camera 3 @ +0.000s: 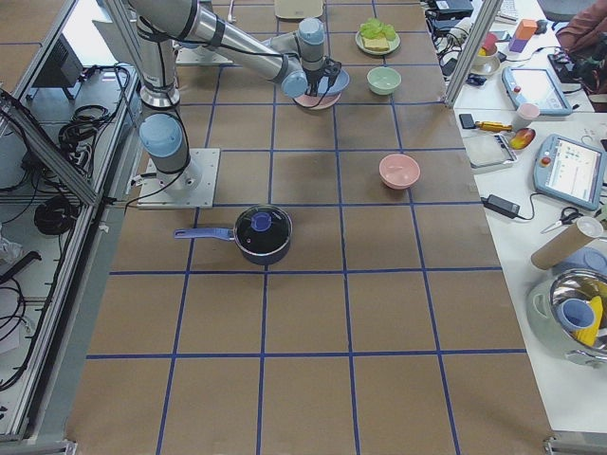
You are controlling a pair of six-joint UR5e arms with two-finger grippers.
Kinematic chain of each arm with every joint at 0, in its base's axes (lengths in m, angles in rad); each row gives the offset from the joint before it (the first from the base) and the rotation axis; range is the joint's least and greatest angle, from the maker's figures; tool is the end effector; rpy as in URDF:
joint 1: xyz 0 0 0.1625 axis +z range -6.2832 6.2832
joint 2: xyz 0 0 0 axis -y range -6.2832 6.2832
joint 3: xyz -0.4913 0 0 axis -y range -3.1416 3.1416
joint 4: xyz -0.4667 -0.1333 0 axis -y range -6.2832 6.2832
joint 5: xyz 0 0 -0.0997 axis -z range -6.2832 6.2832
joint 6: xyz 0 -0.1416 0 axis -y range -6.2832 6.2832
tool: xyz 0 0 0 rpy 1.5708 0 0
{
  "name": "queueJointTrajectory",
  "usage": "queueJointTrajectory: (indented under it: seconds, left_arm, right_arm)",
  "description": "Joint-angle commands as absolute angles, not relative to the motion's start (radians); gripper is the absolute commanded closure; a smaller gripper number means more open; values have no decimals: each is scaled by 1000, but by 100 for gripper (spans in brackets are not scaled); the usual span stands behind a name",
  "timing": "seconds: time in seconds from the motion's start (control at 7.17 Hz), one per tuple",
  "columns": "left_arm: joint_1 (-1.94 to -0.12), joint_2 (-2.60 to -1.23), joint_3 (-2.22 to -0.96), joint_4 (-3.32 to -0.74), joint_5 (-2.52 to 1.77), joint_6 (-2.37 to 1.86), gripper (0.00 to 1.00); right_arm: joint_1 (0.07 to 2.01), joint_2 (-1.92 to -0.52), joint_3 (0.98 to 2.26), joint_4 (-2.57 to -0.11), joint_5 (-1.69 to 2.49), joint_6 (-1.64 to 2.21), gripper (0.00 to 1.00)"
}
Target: Stack three plates with pink and blue
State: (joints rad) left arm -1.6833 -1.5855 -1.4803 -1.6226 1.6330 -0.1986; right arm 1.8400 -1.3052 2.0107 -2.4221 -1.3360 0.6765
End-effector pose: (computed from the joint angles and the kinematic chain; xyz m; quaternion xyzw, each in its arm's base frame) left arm -0.1883 -0.5580 0.5502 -0.0434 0.9985 -0.0167 0.0289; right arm 0.3206 -0.5370 0.2122 0.1920 0.9717 -0.0112 0.1369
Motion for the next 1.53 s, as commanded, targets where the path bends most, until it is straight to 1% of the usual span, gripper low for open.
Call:
queueJointTrajectory:
  seconds: [0.0,0.14,0.28,0.42,0.56,0.84,0.98,1.12,1.4]
  left_arm:
    - [-1683,-1586,-1479,-1618,1634,-196,0]
    - [-1683,-1586,-1477,-1618,1634,-196,0]
    - [-1681,-1586,-1477,-1617,1634,-196,0]
    - [-1683,-1586,-1477,-1617,1632,-198,0]
    - [-1683,-1586,-1477,-1617,1632,-196,0]
    - [-1681,-1588,-1479,-1615,1635,-195,0]
    - [-1680,-1588,-1480,-1615,1634,-195,0]
    - [-1678,-1594,-1477,-1612,1629,-167,0]
    - [-1674,-1611,-1480,-1550,1583,-149,0]
  right_arm:
    - [1839,-1298,2023,-2425,-1350,684,56]
    - [1833,-1299,2022,-2437,-1365,670,1]
    - [1815,-1310,2004,-2442,-1387,652,0]
    - [1781,-1312,1956,-2412,-1391,561,0]
    - [1735,-1318,1883,-2261,-1429,437,0]
    - [1657,-1335,1687,-1979,-1517,199,0]
    - [1632,-1362,1613,-1873,-1560,113,0]
    - [1606,-1412,1567,-1758,-1563,54,0]
    - [1585,-1509,1563,-1686,-1566,2,0]
